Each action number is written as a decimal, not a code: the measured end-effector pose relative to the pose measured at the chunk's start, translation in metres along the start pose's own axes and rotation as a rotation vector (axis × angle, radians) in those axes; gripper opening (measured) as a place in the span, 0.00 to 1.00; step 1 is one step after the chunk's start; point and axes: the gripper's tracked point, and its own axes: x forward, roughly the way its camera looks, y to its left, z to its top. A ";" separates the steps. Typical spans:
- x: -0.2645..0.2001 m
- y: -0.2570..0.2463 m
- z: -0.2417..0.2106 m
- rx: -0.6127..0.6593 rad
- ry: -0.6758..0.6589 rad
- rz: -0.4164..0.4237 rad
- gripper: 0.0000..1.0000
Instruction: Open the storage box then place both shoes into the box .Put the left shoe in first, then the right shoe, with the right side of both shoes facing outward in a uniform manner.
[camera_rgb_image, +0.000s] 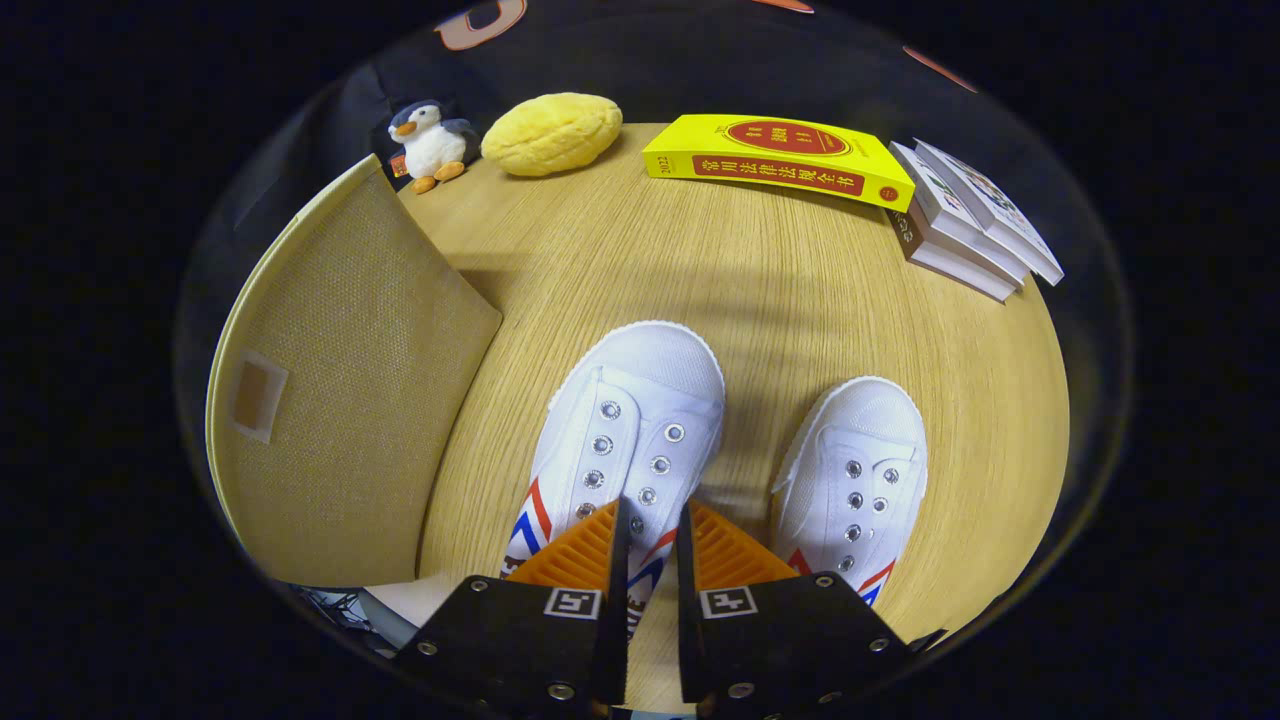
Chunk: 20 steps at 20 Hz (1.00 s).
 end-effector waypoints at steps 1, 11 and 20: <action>0.000 0.000 -0.003 0.038 -0.030 0.014 0.19; -0.002 0.004 -0.007 0.396 -0.028 0.253 0.03; -0.007 0.010 -0.020 0.263 0.102 0.175 0.09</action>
